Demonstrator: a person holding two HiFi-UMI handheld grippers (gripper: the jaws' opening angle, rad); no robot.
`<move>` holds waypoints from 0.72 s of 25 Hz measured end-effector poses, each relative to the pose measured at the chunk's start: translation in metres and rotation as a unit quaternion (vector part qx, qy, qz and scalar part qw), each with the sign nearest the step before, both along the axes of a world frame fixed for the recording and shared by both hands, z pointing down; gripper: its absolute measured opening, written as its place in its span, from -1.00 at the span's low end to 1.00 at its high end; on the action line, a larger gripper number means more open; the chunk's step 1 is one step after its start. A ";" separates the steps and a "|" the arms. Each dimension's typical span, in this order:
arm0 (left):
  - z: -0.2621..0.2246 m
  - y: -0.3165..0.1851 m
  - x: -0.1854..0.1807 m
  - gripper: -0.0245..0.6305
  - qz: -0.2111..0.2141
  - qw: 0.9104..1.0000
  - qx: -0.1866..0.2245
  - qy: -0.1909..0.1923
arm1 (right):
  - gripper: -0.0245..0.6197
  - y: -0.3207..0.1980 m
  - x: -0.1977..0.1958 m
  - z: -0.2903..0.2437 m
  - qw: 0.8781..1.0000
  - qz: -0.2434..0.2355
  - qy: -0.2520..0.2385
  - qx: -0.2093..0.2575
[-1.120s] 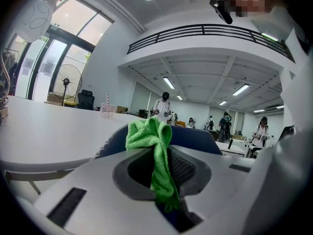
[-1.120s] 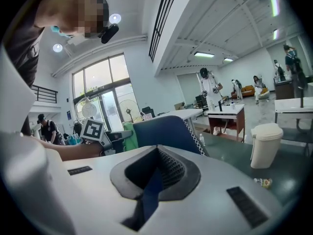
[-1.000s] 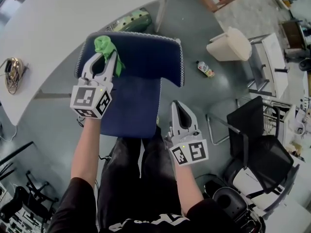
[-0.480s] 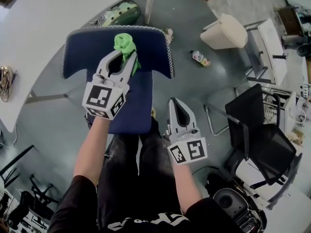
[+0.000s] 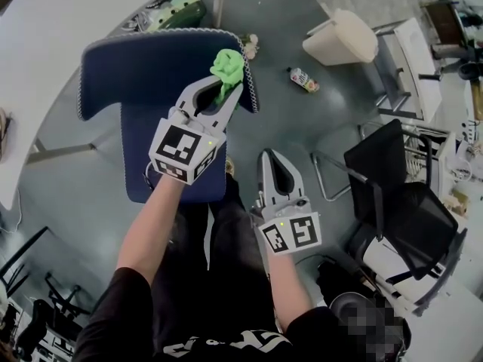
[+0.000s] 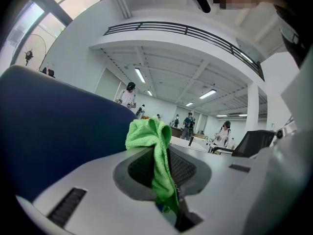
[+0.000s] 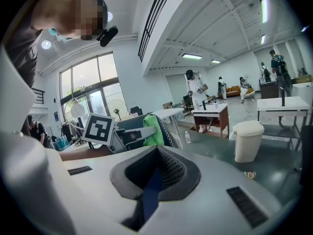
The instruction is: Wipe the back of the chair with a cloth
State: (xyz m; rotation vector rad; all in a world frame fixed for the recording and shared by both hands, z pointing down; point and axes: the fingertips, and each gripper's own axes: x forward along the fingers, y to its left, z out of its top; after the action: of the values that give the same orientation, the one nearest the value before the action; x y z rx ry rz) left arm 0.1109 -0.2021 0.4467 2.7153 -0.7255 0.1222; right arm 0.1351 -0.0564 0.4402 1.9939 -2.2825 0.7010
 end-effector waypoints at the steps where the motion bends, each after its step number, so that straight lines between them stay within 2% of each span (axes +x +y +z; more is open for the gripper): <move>1: -0.002 0.004 0.003 -0.75 0.006 1.000 -0.002 0.006 | -0.93 0.001 0.001 0.000 1.000 0.000 0.000 -0.002; 5: -0.015 0.017 0.002 -0.75 0.015 1.000 -0.006 0.024 | -0.93 0.004 0.003 0.000 1.000 0.001 -0.004 -0.003; 8: -0.018 0.021 -0.016 -0.75 0.005 1.000 -0.005 0.022 | -0.93 -0.001 -0.004 0.001 1.000 -0.005 -0.008 -0.001; 13: -0.011 0.014 -0.075 -0.75 -0.062 0.998 0.000 -0.008 | -0.93 -0.012 -0.023 0.005 1.000 -0.028 -0.014 0.004; 18: 0.007 -0.003 -0.148 -0.75 -0.141 0.989 -0.001 -0.047 | -0.93 -0.027 -0.043 0.011 0.998 -0.054 -0.022 0.007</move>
State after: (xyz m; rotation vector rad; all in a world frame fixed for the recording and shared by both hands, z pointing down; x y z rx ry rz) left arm -0.0367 -0.2056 0.4536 2.5863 -1.1259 0.1844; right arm 0.0920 -0.0838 0.4511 1.8610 -2.4047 0.7287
